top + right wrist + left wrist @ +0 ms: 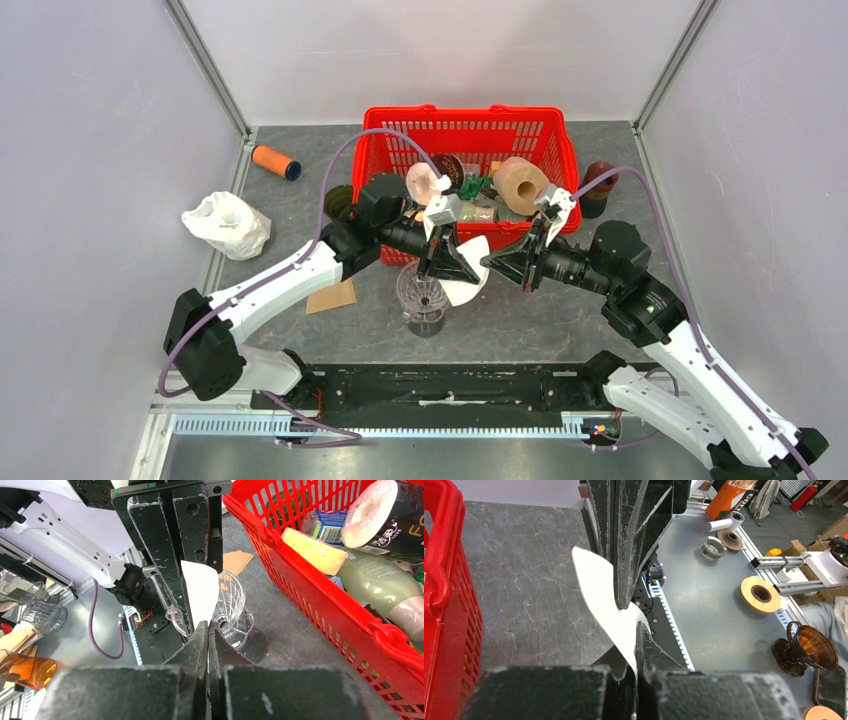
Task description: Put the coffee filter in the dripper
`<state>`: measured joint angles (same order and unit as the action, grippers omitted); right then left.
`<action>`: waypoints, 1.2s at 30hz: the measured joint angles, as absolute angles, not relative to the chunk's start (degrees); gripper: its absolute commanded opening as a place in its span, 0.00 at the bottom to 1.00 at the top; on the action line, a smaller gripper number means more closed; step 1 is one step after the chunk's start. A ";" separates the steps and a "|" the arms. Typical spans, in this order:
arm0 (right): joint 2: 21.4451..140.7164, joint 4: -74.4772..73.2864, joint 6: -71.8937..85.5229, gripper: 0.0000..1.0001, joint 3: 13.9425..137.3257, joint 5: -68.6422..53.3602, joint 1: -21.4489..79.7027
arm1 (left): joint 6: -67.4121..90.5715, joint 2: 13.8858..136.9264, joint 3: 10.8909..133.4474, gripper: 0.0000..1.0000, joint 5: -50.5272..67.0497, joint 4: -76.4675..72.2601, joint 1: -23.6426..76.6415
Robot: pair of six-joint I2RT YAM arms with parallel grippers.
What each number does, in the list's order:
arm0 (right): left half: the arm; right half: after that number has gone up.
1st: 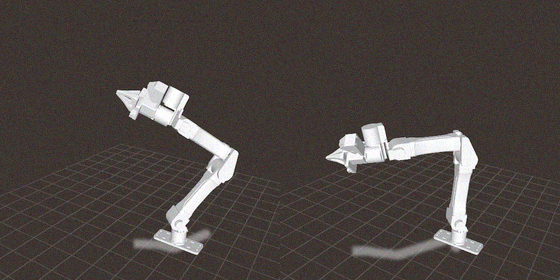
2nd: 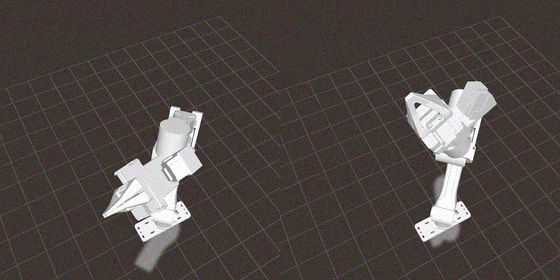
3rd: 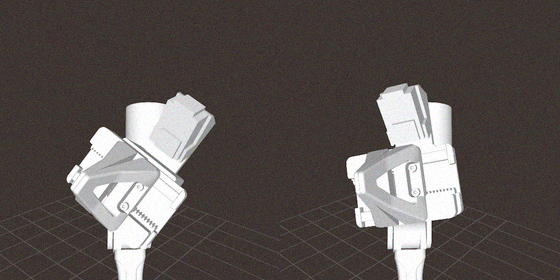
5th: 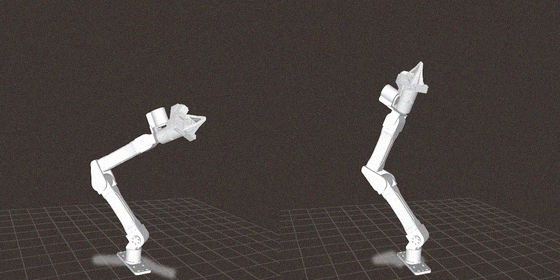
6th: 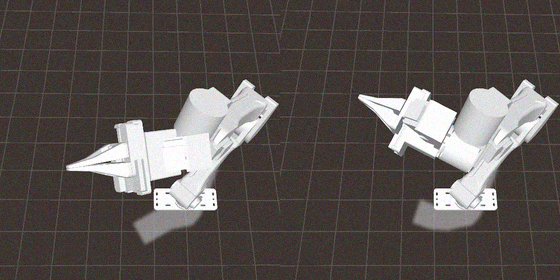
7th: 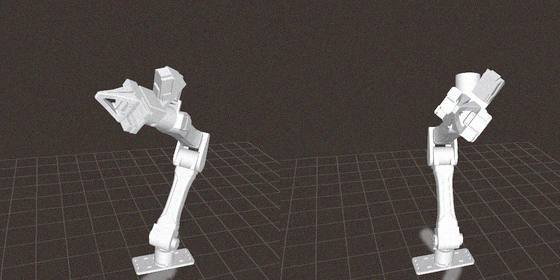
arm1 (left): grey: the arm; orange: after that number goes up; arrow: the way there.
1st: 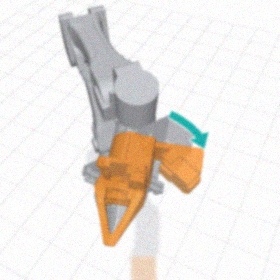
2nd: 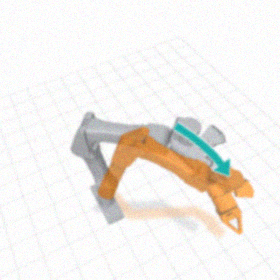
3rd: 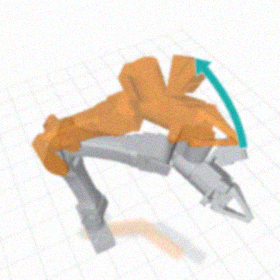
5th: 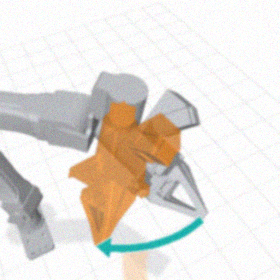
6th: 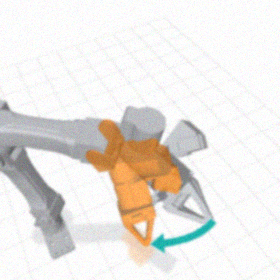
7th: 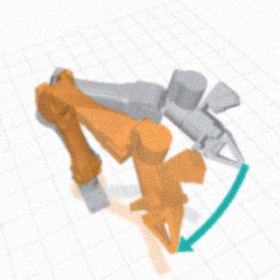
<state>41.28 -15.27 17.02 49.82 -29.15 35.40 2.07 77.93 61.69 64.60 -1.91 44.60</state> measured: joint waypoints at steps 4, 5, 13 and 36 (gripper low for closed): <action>40.16 -15.31 17.32 0.00 49.82 -28.73 35.51 | 2.04 77.73 61.69 0.02 64.58 -2.57 44.60; 39.99 -15.29 17.45 0.00 49.82 -28.82 35.51 | 2.04 77.69 61.69 0.02 64.60 -2.74 44.60; 39.92 -15.22 19.35 0.39 49.82 -27.77 35.64 | 2.07 77.25 61.63 0.02 64.49 -3.14 44.75; 30.59 -22.39 18.22 0.74 49.12 -16.23 35.48 | 2.61 75.37 60.45 0.02 64.60 -4.10 44.75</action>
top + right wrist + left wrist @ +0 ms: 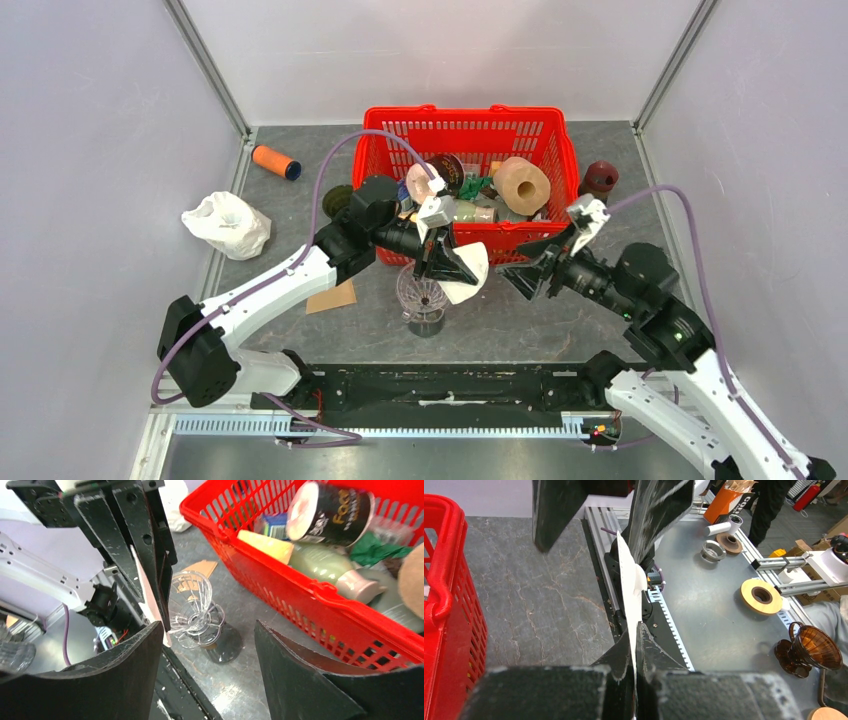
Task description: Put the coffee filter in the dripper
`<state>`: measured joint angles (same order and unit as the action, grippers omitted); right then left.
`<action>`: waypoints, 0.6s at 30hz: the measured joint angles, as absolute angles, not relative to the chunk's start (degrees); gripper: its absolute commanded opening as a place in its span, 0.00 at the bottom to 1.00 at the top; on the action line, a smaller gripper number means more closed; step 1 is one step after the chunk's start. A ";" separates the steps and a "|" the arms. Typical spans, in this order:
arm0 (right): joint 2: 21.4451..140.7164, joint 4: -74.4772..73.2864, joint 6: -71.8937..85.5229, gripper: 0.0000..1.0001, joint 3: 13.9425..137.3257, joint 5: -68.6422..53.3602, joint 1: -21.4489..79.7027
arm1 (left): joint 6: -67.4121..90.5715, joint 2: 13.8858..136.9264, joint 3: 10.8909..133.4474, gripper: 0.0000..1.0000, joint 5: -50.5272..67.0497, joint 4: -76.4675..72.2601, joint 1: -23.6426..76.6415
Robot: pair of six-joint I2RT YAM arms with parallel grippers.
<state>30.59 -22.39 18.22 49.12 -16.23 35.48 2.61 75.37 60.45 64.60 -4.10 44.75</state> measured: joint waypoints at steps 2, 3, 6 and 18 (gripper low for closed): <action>33.43 -22.17 18.28 0.74 49.12 -18.26 35.48 | 3.18 75.37 60.34 0.02 64.60 -4.73 44.75; 34.61 -22.09 18.31 0.73 49.12 -18.85 35.48 | 3.42 75.37 60.31 0.02 64.60 -4.91 44.75; 37.34 -21.93 18.31 0.73 49.12 -20.16 35.48 | 3.92 75.37 60.29 0.02 64.60 -5.23 44.75; 34.30 -21.93 17.91 0.75 49.10 -20.82 35.48 | 4.49 75.37 59.99 0.02 64.58 -6.15 44.75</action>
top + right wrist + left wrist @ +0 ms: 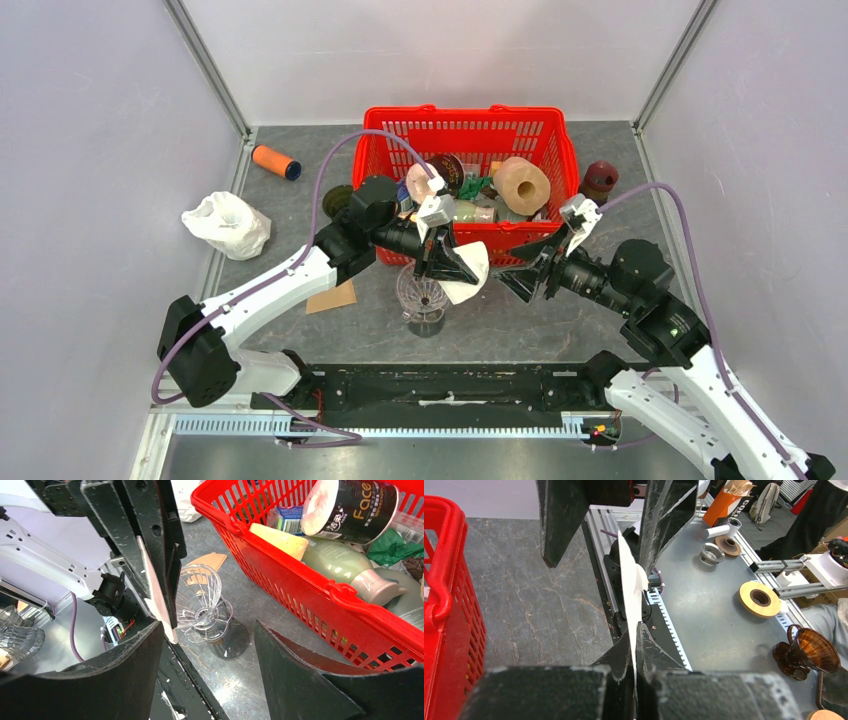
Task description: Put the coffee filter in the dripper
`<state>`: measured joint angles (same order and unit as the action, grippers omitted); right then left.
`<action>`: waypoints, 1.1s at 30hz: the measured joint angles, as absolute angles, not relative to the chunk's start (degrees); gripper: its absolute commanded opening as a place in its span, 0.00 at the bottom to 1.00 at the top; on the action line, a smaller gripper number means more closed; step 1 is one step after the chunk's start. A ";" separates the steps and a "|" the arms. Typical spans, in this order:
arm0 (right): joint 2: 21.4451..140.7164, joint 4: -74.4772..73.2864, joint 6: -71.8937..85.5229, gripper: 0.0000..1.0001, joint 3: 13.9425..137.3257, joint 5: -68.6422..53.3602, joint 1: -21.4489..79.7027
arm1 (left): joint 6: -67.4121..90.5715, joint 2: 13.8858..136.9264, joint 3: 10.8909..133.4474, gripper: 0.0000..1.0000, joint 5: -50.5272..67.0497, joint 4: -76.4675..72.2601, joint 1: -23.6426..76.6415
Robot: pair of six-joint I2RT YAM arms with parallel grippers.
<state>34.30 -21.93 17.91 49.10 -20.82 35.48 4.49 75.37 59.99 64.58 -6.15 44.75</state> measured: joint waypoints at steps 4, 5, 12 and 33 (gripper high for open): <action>33.23 -21.93 17.32 0.75 49.12 -21.41 35.48 | 4.49 75.37 59.99 0.02 64.55 -6.15 44.75; 33.30 -21.96 17.28 0.74 49.12 -21.52 35.48 | 4.49 75.37 59.99 0.02 64.58 -6.15 44.75; 35.35 -21.71 17.34 0.73 49.12 -22.17 35.48 | 4.49 75.37 59.99 0.02 64.58 -6.13 44.75; 38.06 -16.78 19.53 0.71 49.12 -22.31 35.48 | 4.47 75.37 59.92 0.02 64.86 -6.11 44.75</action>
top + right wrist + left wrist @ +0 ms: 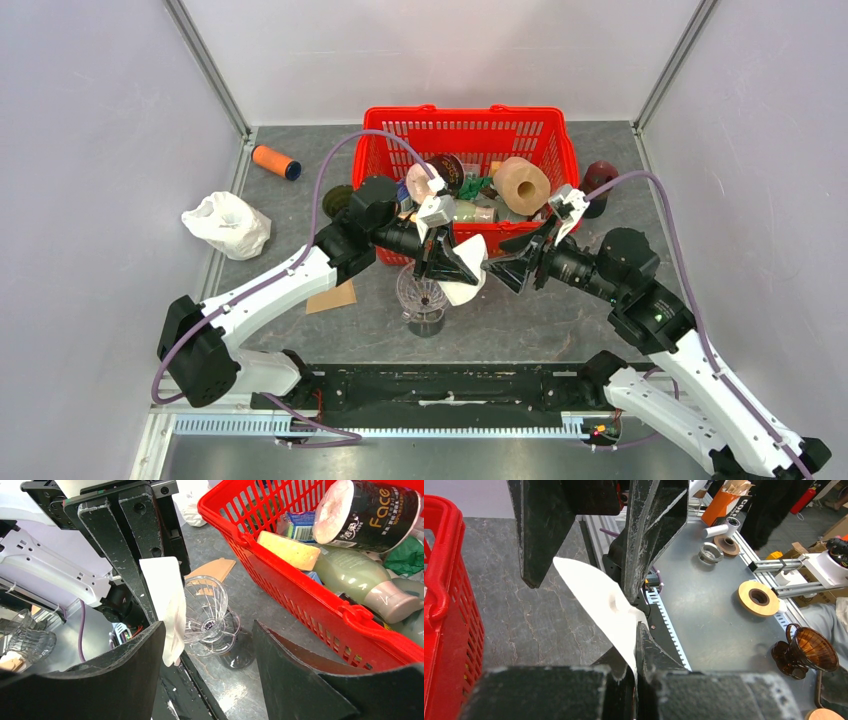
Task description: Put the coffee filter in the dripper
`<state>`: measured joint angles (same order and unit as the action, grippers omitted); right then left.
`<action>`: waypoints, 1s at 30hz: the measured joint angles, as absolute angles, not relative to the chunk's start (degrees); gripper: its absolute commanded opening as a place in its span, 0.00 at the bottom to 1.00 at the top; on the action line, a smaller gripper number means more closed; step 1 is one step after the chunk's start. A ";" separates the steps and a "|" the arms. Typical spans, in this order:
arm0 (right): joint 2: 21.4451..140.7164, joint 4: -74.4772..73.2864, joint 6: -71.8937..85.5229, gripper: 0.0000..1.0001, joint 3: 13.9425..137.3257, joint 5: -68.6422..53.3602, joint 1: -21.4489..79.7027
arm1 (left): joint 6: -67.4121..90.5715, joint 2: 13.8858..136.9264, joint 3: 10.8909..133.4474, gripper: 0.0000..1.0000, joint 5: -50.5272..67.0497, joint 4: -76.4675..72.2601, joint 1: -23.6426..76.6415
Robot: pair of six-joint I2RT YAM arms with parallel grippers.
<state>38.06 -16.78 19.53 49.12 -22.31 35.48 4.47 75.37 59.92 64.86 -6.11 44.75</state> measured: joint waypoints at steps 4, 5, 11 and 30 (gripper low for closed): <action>39.11 -16.10 19.99 0.67 49.12 -22.96 35.48 | 4.47 75.37 59.92 0.02 65.10 -6.09 44.75; 39.46 -15.94 20.08 0.66 49.12 -23.11 35.48 | 4.47 75.37 59.92 0.02 65.12 -6.11 44.75; 40.62 -15.92 20.38 0.62 49.12 -24.03 35.48 | 4.45 75.37 59.68 0.02 65.71 -6.11 44.75; 37.08 -16.56 21.98 0.62 48.34 -23.75 35.48 | 4.43 74.70 59.48 0.02 66.63 -6.09 44.75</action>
